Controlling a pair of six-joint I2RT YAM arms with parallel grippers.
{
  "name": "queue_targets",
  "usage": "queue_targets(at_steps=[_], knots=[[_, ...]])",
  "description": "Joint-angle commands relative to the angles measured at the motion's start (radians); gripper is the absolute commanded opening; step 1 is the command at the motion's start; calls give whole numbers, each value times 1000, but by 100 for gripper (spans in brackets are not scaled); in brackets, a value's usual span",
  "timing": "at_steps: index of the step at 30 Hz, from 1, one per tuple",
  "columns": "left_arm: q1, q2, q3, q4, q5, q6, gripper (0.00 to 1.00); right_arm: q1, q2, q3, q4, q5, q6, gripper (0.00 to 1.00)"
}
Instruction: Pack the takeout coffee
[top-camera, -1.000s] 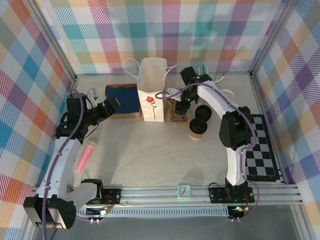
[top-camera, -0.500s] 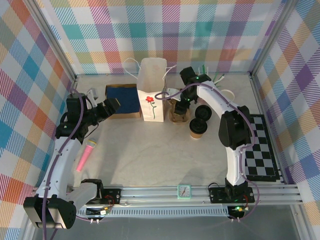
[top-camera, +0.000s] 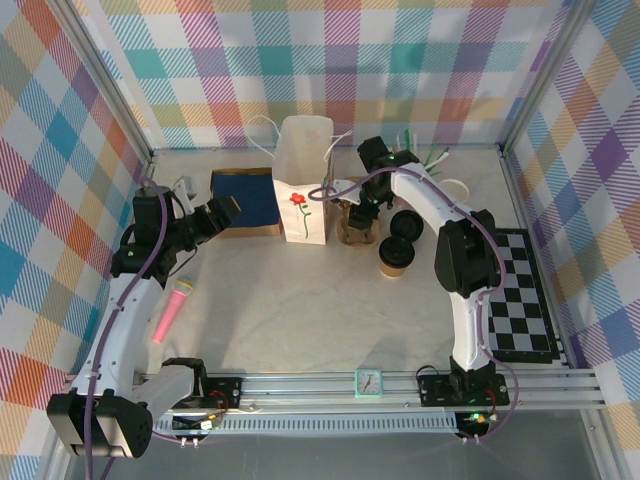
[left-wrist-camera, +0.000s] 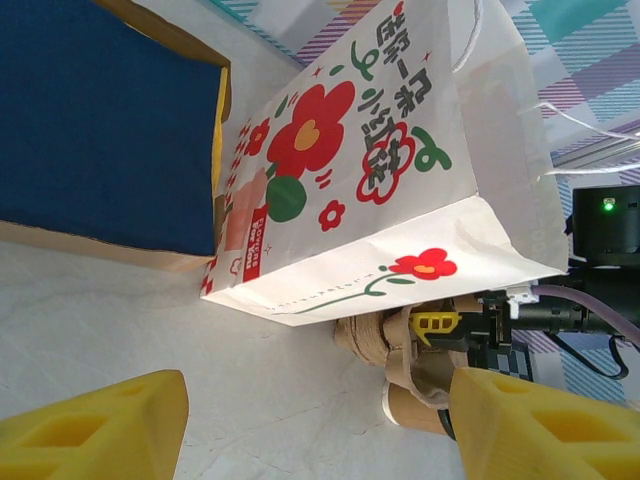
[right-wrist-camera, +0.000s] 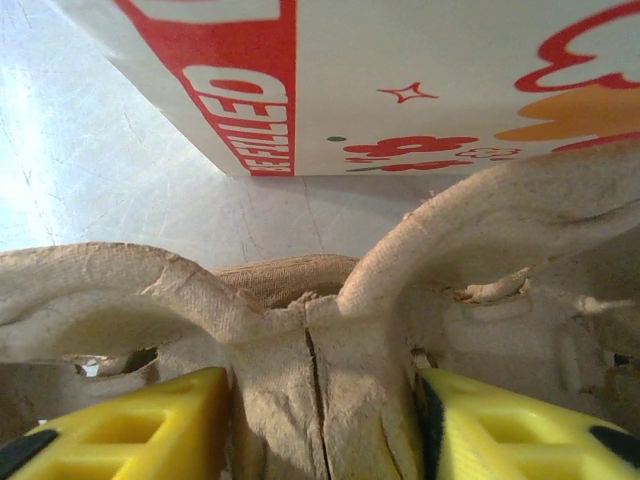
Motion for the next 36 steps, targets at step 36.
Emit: queue_targets(at_steps=[36], knots=[[-164,430,438,-83,-112,125,70,92,-580,-336,5,32,259,37]])
